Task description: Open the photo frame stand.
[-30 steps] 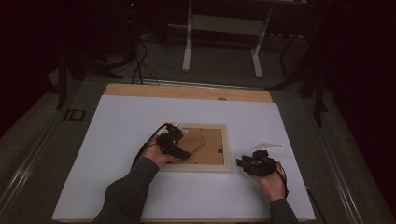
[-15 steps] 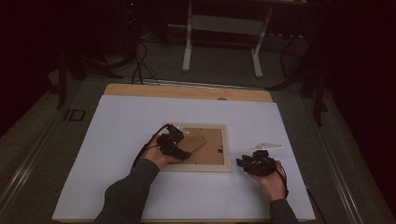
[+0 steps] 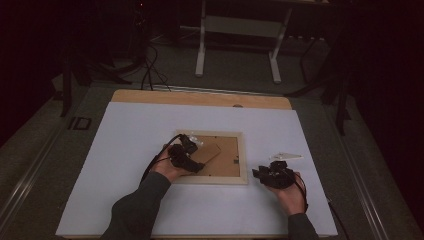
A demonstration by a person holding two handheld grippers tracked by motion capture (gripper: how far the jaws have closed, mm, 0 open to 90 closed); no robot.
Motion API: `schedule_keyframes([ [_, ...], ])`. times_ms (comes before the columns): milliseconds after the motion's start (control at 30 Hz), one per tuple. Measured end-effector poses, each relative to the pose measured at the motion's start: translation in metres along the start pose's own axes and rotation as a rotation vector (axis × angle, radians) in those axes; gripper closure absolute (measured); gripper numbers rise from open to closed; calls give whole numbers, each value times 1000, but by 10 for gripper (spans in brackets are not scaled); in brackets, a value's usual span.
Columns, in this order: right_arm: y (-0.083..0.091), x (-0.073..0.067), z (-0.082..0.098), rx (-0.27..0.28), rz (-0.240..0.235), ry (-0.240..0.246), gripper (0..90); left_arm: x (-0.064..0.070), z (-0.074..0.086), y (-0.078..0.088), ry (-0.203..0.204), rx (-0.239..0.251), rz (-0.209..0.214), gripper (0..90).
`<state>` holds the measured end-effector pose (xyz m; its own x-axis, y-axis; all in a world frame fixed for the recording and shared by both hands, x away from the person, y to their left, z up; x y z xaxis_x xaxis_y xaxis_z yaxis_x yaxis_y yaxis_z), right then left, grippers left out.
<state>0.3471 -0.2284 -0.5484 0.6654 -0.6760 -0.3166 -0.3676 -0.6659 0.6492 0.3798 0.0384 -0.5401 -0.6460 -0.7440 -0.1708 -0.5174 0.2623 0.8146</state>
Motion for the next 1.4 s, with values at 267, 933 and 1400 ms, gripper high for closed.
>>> schedule_keyframes([
  [267, -2, -3, -1, -4, -6, 5, 634, 3, 0, 4, -13, 24, -27, 374],
  [933, -2, -5, -3, 2, -4, 11, 625, 9, 0, 13, -38, 75, -89, 374],
  [1400, -7, -9, -1, 12, -11, -1, 615, 13, 2, 19, -53, 112, -124, 374],
])
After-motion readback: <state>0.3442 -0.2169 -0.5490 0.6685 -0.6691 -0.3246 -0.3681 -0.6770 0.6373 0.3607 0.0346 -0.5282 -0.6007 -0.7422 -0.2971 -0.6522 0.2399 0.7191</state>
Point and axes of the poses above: each handheld gripper's, and its own axes: y roughly backward along the jaws, z roughly out of its underside, x roughly to its right, the point moved 6 cm from there along -y, roughly forward along the jaws, and after that the axes turned 15 degrees about -z, right-handed, at the moved point
